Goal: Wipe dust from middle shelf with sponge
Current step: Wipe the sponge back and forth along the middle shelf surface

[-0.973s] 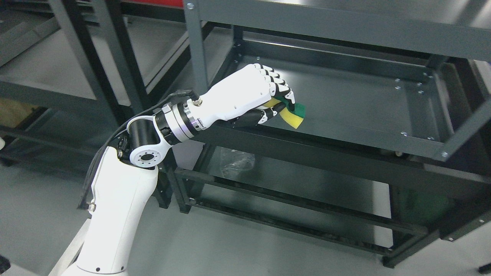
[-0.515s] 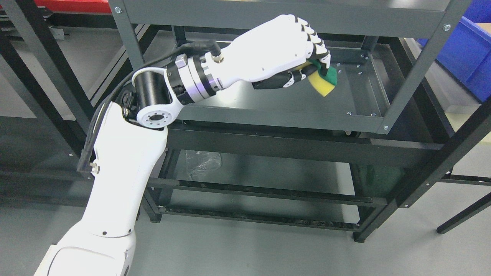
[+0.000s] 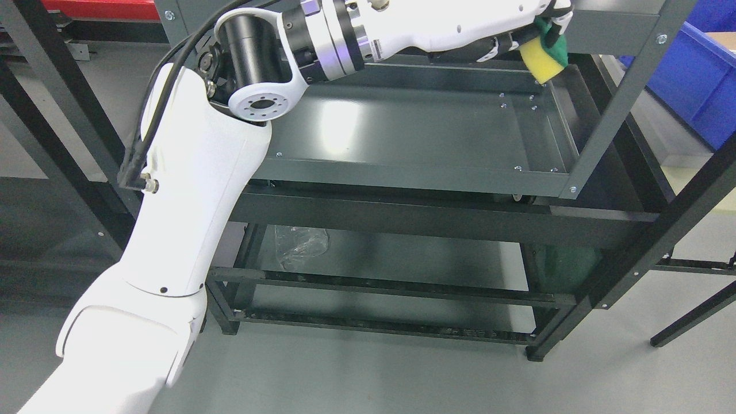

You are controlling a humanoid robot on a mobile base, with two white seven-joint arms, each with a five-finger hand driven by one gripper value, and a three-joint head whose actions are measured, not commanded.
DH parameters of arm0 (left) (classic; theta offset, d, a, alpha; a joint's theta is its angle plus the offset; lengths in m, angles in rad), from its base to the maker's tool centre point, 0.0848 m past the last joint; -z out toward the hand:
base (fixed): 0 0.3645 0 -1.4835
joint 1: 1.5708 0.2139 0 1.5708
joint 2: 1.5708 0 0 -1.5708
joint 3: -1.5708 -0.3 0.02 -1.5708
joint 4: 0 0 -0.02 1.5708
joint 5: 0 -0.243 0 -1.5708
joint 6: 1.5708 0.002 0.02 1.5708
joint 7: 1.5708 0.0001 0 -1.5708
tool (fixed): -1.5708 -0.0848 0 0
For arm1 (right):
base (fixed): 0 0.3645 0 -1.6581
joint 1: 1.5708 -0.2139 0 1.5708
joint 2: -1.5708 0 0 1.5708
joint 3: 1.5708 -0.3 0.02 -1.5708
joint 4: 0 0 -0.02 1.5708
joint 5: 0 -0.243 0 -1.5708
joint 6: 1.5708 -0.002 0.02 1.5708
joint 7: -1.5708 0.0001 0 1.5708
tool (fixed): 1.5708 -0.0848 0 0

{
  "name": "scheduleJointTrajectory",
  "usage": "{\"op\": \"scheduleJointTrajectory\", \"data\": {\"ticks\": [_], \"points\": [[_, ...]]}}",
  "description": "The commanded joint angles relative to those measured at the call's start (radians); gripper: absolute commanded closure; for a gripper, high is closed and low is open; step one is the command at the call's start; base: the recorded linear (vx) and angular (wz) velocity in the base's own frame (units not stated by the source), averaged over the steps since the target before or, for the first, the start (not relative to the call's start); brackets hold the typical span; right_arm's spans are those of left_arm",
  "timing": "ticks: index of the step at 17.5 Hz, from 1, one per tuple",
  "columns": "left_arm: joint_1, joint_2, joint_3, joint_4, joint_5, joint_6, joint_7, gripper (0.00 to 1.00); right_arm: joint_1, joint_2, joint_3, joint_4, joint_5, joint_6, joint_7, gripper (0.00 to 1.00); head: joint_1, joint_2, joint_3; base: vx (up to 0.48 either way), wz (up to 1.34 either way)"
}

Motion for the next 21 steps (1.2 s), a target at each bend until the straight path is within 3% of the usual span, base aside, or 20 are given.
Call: {"op": "scheduleJointTrajectory", "data": {"ticks": [1, 4, 10, 17, 19, 21], "points": [[-0.057, 0.009, -0.193, 0.207, -0.023, 0.016, 0.052, 1.0, 0.0, -0.017, 0.0, -0.017, 0.0, 0.0, 0.0, 0.0, 0.0, 0.0, 0.0, -0.002, -0.04], [-0.055, 0.009, -0.161, 0.271, -0.03, 0.019, 0.053, 1.0, 0.0, -0.017, 0.0, -0.017, 0.0, 0.0, 0.0, 0.0, 0.0, 0.0, 0.0, 0.005, -0.08], [-0.002, 0.01, -0.045, 0.241, -0.061, -0.005, 0.042, 0.99, 0.0, -0.017, 0.0, -0.017, 0.0, 0.0, 0.0, 0.0, 0.0, 0.0, 0.0, -0.002, -0.06], [0.13, 0.218, 0.224, 0.052, -0.027, -0.007, -0.051, 0.99, 0.0, -0.017, 0.0, -0.017, 0.0, 0.0, 0.0, 0.0, 0.0, 0.0, 0.0, -0.001, -0.01], [0.178, 0.3, 0.282, 0.009, 0.041, -0.007, -0.054, 0.99, 0.0, -0.017, 0.0, -0.017, 0.0, 0.0, 0.0, 0.0, 0.0, 0.0, 0.0, 0.0, 0.0], [0.245, 0.442, 0.291, -0.073, 0.182, -0.007, -0.054, 0.99, 0.0, -0.017, 0.0, -0.017, 0.0, 0.0, 0.0, 0.0, 0.0, 0.0, 0.0, 0.0, 0.0]]}}
